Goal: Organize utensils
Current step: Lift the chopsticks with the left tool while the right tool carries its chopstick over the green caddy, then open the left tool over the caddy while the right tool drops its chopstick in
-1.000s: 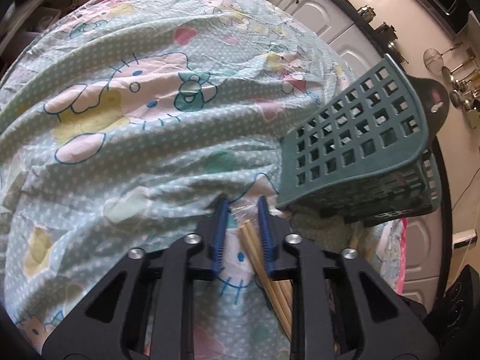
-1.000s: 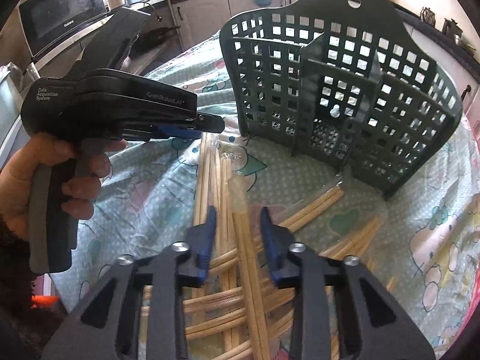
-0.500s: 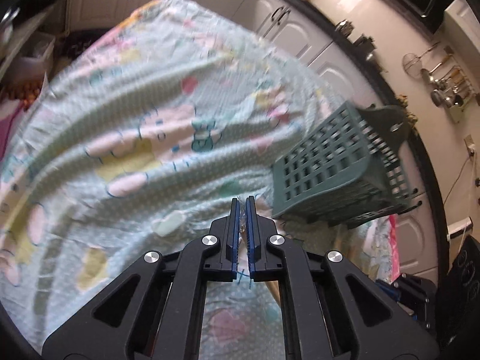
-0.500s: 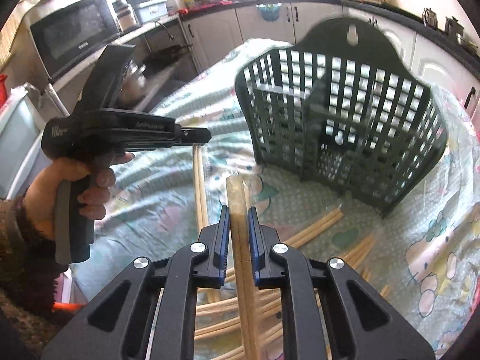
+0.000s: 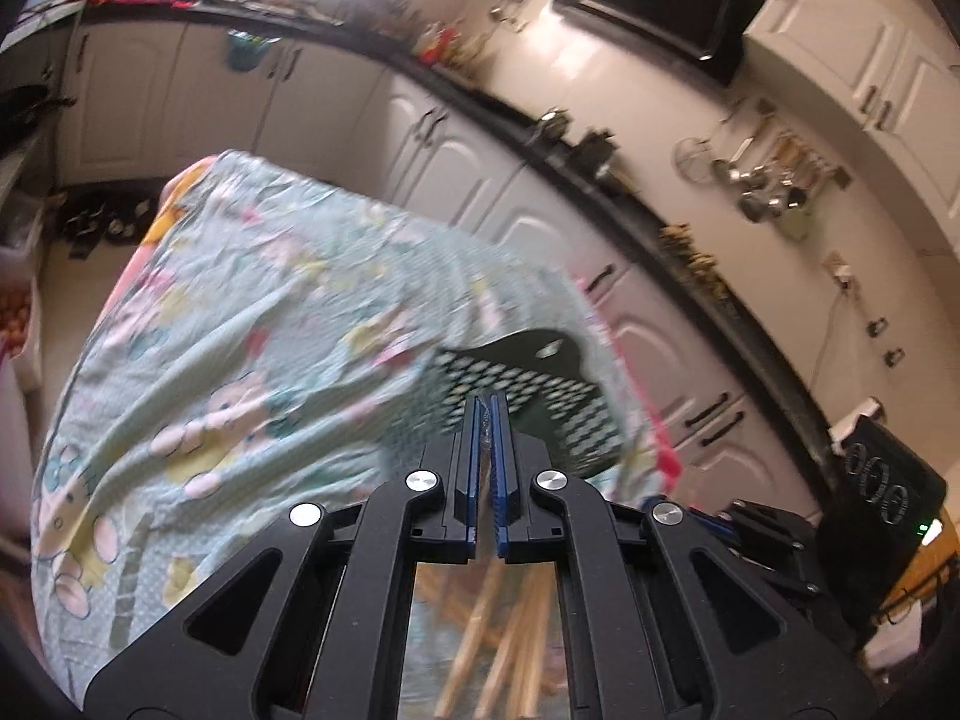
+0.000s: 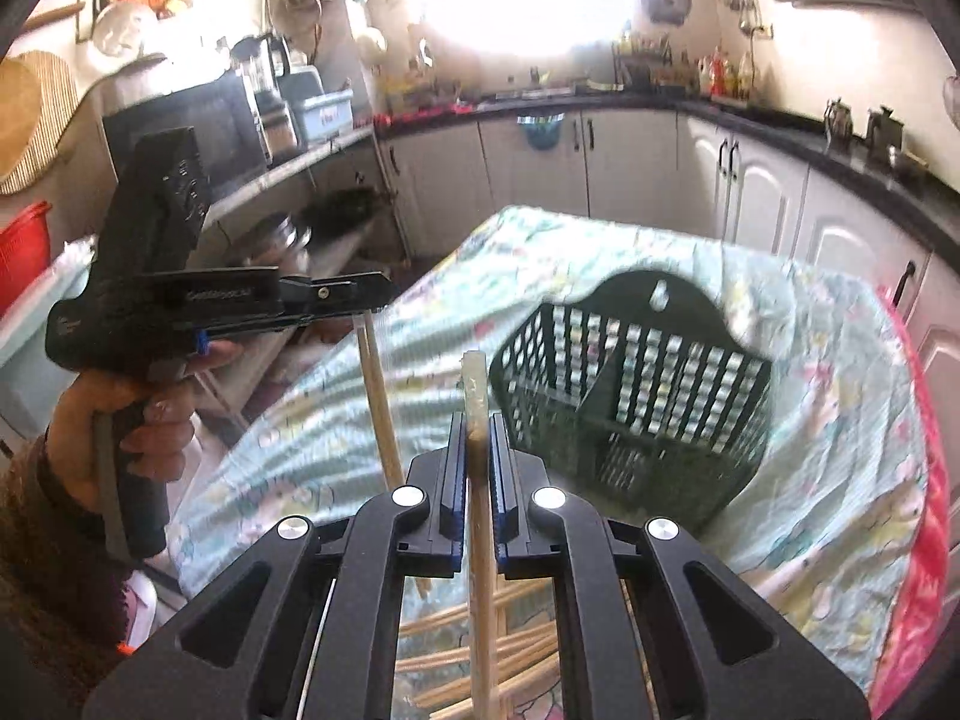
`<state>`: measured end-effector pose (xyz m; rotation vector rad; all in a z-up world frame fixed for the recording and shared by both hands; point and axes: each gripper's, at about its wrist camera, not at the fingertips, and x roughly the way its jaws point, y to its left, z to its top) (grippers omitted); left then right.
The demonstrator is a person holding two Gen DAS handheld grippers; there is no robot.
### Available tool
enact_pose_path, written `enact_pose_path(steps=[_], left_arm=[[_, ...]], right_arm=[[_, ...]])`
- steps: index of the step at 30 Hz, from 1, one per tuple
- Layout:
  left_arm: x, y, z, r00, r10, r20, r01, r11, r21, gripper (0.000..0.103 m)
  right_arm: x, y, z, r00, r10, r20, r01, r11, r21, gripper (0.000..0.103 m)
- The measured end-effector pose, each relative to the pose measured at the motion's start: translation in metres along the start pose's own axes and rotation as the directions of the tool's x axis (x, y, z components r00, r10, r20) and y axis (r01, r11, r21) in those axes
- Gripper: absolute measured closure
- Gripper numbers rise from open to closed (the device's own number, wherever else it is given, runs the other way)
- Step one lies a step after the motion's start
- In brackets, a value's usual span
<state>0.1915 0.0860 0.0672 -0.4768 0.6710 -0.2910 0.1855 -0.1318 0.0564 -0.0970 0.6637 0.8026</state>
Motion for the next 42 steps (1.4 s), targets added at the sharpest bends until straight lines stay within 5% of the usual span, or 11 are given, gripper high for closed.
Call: enact_pose_path(steps=[13, 21, 32, 42], left_arm=[[-0.03, -0.078, 0.047, 0.987, -0.112, 0.119, 0.096, 0.987, 0.129, 0.102], [-0.033, -0.105, 0.079, 0.976, -0.109, 0.188, 0.078, 0.983, 0.168, 0.102], [-0.007, -0.088, 0.092, 0.966, -0.046, 0.253, 0.009, 0.989, 0.144, 0.102], [0.024, -0.064, 0.075, 0.97, -0.042, 0.241, 0.013, 0.993, 0.118, 0.102]], right_arm=[[-0.053, -0.023, 0.055, 0.971, -0.046, 0.233, 0.04, 0.999, 0.028, 0.097], [-0.076, -0.045, 0.09, 0.935, -0.109, 0.337, 0.1, 0.994, 0.046, 0.097], [-0.079, -0.077, 0.105, 0.875, -0.233, 0.425, 0.216, 0.972, 0.09, 0.097], [-0.042, -0.099, 0.08, 0.865, -0.302, 0.401, 0.287, 0.953, 0.1, 0.097]])
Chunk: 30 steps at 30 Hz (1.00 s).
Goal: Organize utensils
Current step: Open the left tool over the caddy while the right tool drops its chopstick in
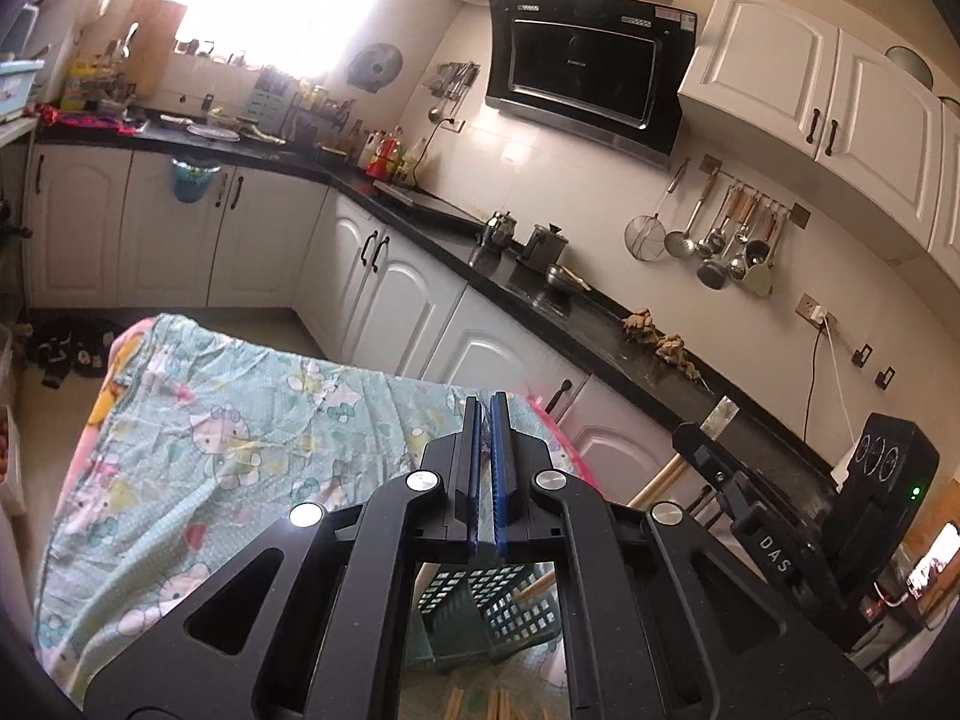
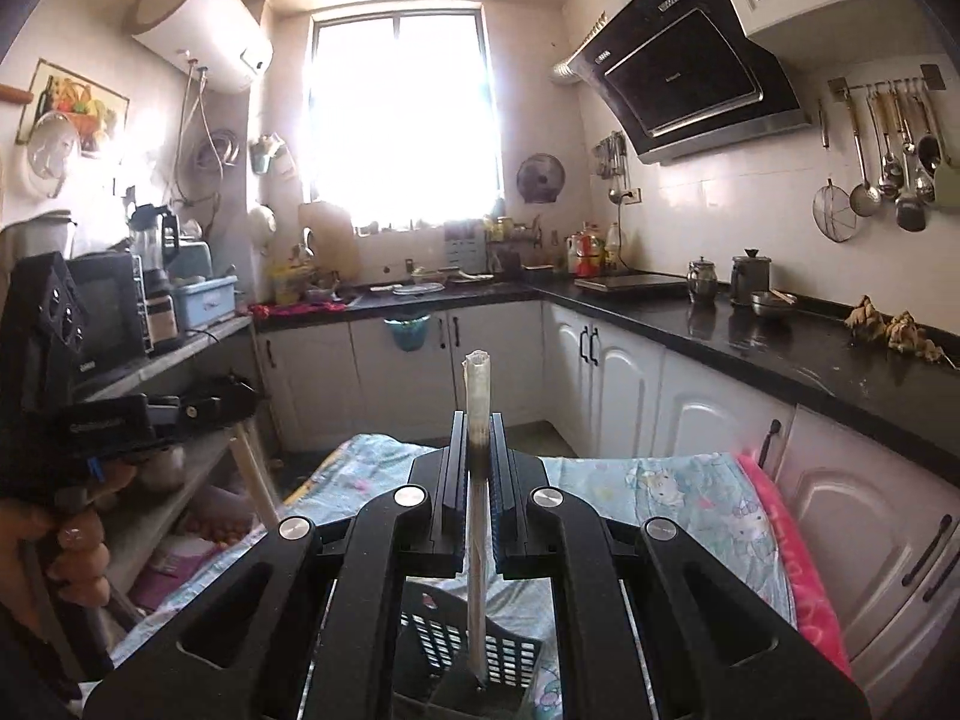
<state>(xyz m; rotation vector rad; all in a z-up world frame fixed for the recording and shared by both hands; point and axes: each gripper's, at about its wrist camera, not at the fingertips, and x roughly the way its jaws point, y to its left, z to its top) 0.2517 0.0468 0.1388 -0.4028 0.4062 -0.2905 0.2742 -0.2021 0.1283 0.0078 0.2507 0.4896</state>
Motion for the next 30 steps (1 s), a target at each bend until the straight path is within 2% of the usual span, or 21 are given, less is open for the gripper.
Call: enact_pose_path(steps=[10, 12, 13, 14, 15, 18, 20, 21, 26, 30], left_arm=[[0.017, 0.011, -0.025, 0.998, 0.032, -0.05, -0.032, 0.999, -0.004, 0.102], [0.018, 0.012, -0.029, 0.997, 0.048, -0.058, -0.047, 0.999, 0.008, 0.098], [0.017, 0.011, -0.03, 0.997, 0.057, -0.057, -0.056, 0.998, 0.017, 0.087], [0.015, 0.01, -0.032, 0.996, 0.067, -0.055, -0.065, 0.997, 0.029, 0.076], [0.014, 0.01, -0.034, 0.995, 0.078, -0.056, -0.076, 0.996, 0.037, 0.073], [0.007, 0.009, -0.037, 0.994, 0.094, -0.048, -0.091, 0.995, 0.05, 0.064], [0.001, 0.008, -0.039, 0.993, 0.113, -0.038, -0.11, 0.992, 0.062, 0.049], [-0.002, 0.007, -0.04, 0.992, 0.117, -0.036, -0.115, 0.991, 0.064, 0.045], [-0.018, 0.005, -0.044, 0.989, 0.149, -0.006, -0.148, 0.985, 0.087, 0.021], [-0.027, 0.006, -0.047, 0.984, 0.178, 0.01, -0.178, 0.979, 0.1, 0.011]], right_arm=[[0.023, -0.002, -0.033, 0.997, -0.017, -0.081, 0.019, 0.999, 0.032, 0.096], [0.025, -0.003, -0.037, 0.995, -0.021, -0.096, 0.025, 0.999, 0.039, 0.092], [0.025, -0.003, -0.04, 0.995, -0.02, -0.102, 0.025, 0.999, 0.046, 0.089], [0.025, -0.003, -0.041, 0.994, -0.025, -0.104, 0.03, 0.998, 0.05, 0.081], [0.024, -0.004, -0.043, 0.994, -0.031, -0.104, 0.037, 0.998, 0.057, 0.073], [0.02, -0.007, -0.044, 0.994, -0.029, -0.105, 0.037, 0.997, 0.072, 0.068], [0.016, -0.009, -0.045, 0.994, -0.033, -0.108, 0.042, 0.996, 0.08, 0.059], [0.014, -0.01, -0.045, 0.994, -0.036, -0.107, 0.045, 0.995, 0.084, 0.055], [0.001, -0.011, -0.045, 0.994, -0.032, -0.109, 0.042, 0.995, 0.089, 0.048], [-0.01, -0.009, -0.045, 0.994, -0.028, -0.109, 0.037, 0.996, 0.087, 0.044]])
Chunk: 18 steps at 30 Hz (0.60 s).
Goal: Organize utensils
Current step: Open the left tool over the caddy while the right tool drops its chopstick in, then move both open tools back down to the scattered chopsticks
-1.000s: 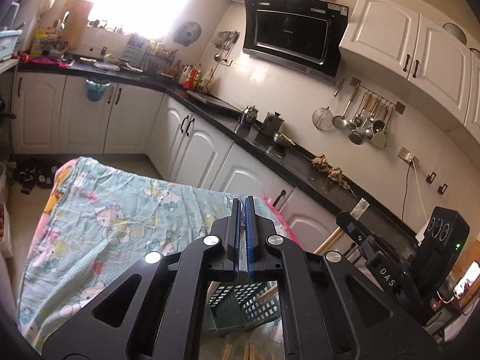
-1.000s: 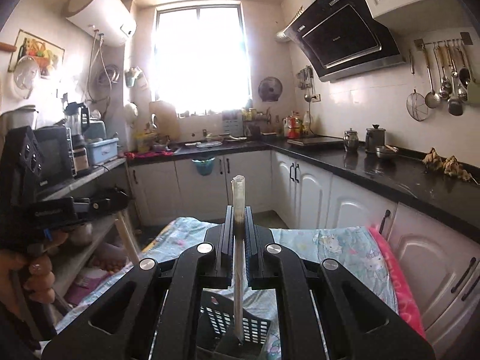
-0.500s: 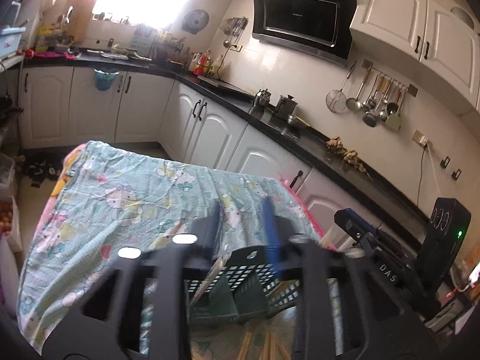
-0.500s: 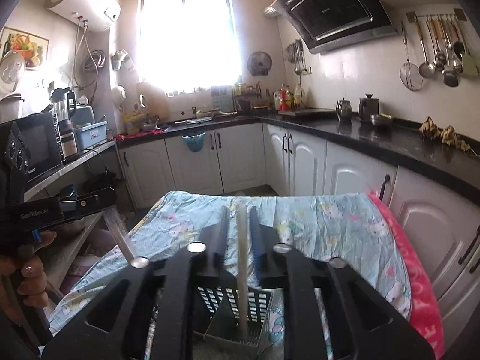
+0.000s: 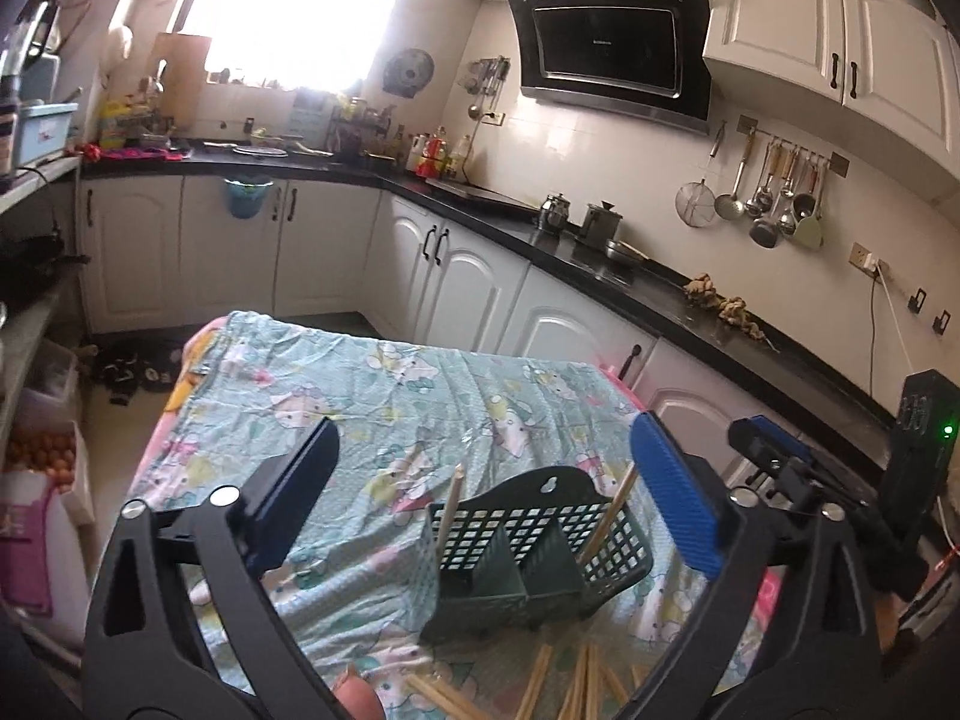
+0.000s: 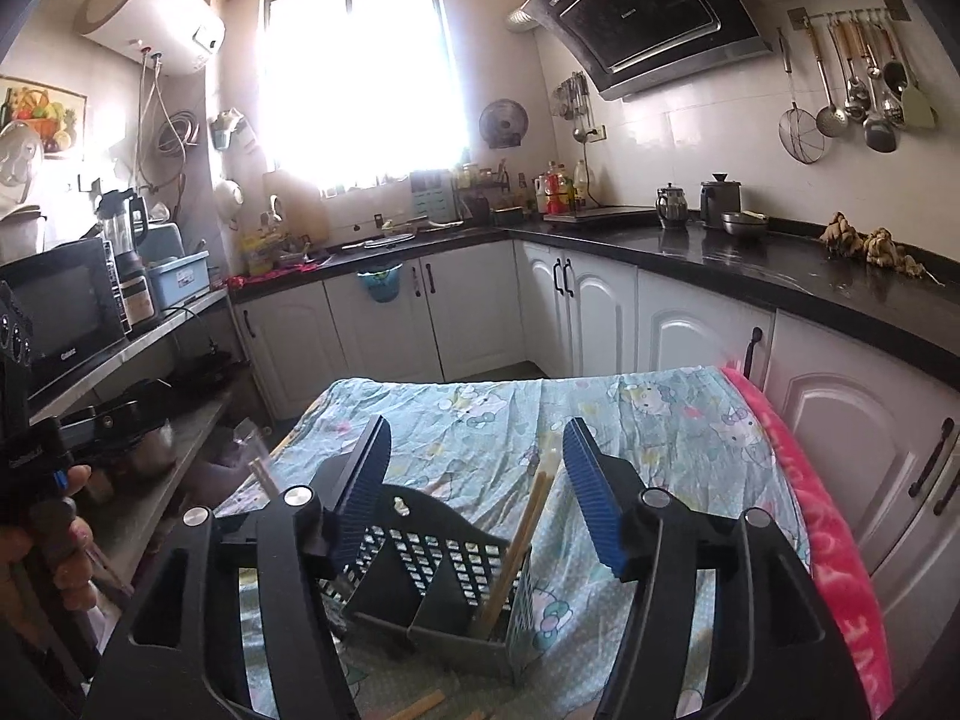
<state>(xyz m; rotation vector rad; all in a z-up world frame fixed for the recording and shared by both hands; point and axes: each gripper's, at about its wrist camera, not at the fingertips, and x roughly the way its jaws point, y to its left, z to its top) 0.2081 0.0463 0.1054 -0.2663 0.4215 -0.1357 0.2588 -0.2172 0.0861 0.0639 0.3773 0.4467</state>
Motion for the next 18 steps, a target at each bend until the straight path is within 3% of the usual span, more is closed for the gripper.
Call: enact_pose_path(steps=[18], left_arm=[[-0.026, -0.005, -0.026, 1.0, 0.02, -0.02, -0.019, 0.999, 0.026, 0.011]], right_arm=[[-0.047, 0.019, -0.025, 0.999, 0.014, -0.035, -0.016, 0.998, -0.065, 0.031]])
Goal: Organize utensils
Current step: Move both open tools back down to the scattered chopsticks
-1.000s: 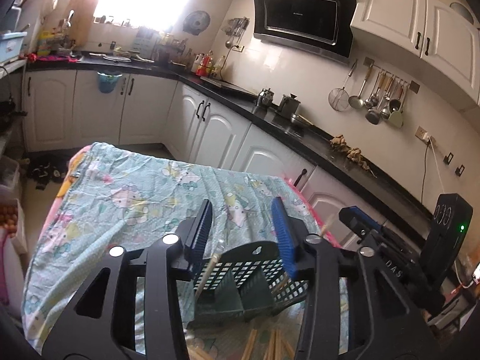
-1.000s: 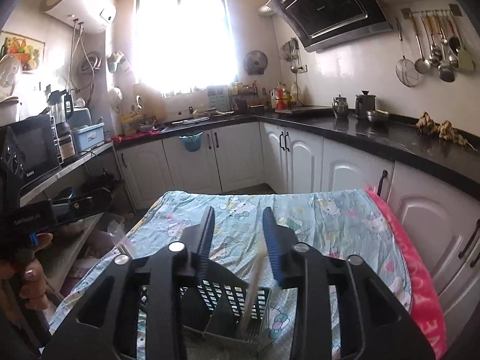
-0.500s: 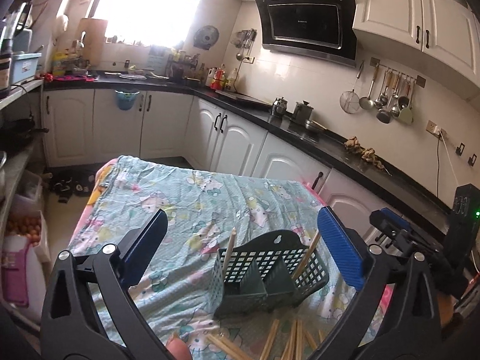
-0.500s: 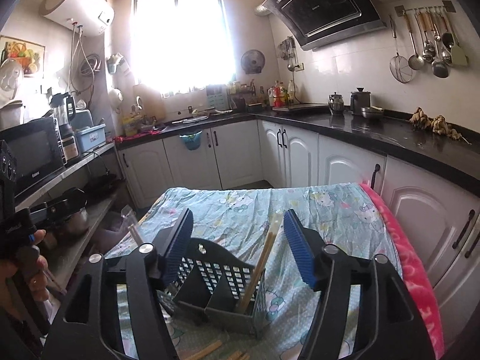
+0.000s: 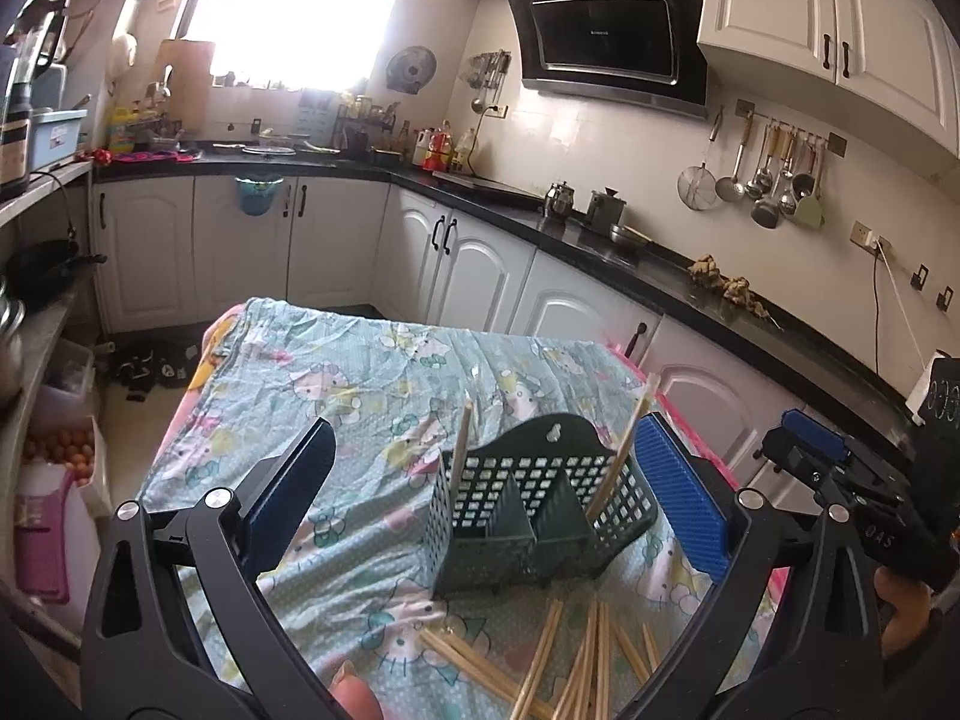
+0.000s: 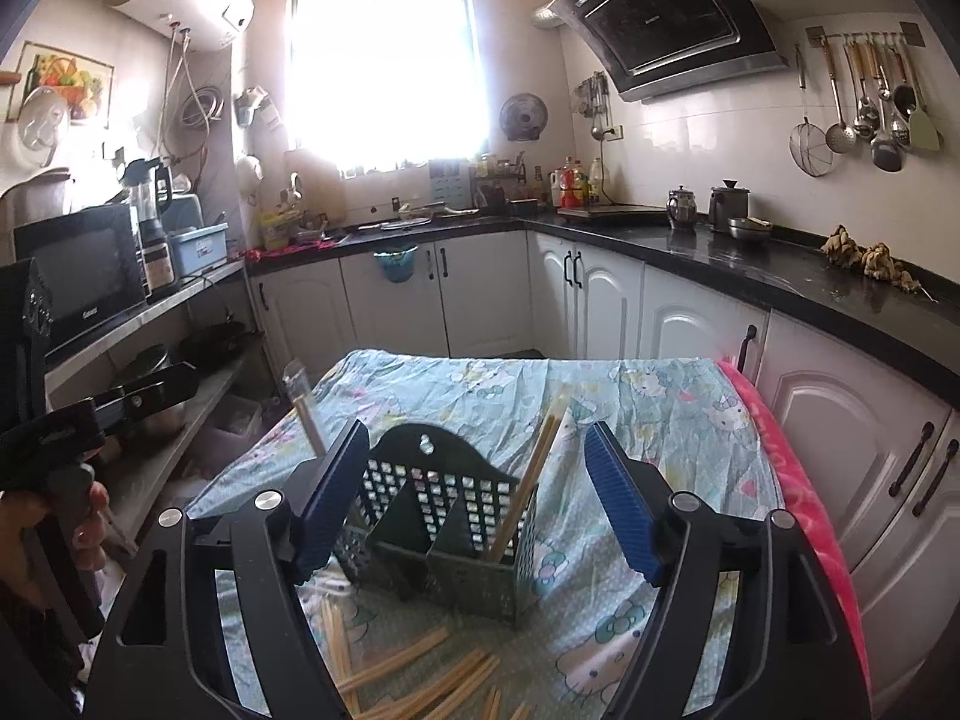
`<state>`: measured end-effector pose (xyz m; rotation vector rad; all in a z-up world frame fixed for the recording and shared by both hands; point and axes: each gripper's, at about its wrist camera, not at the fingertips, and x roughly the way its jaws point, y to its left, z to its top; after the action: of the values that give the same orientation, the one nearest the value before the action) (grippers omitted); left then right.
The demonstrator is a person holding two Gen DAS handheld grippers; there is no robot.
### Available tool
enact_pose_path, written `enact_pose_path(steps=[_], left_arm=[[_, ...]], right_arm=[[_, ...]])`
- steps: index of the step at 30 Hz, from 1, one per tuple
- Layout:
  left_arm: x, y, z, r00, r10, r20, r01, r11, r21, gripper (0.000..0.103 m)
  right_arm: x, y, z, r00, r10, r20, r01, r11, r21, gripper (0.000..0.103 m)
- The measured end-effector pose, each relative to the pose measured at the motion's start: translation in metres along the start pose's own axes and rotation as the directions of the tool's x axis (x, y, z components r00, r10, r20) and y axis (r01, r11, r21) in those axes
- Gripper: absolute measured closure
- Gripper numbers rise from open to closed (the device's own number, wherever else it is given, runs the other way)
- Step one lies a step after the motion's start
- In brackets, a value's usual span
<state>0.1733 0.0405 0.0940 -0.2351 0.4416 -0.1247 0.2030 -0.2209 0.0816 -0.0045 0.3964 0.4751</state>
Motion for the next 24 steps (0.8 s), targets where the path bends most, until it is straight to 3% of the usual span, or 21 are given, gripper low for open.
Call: enact_pose_path(steps=[24], left_arm=[[0.005, -0.029, -0.056, 0.994, -0.021, -0.103, 0.032, 0.994, 0.101, 0.011]], right_arm=[[-0.016, 0.013, -0.056, 0.991, 0.013, -0.133, -0.018, 0.999, -0.041, 0.03]])
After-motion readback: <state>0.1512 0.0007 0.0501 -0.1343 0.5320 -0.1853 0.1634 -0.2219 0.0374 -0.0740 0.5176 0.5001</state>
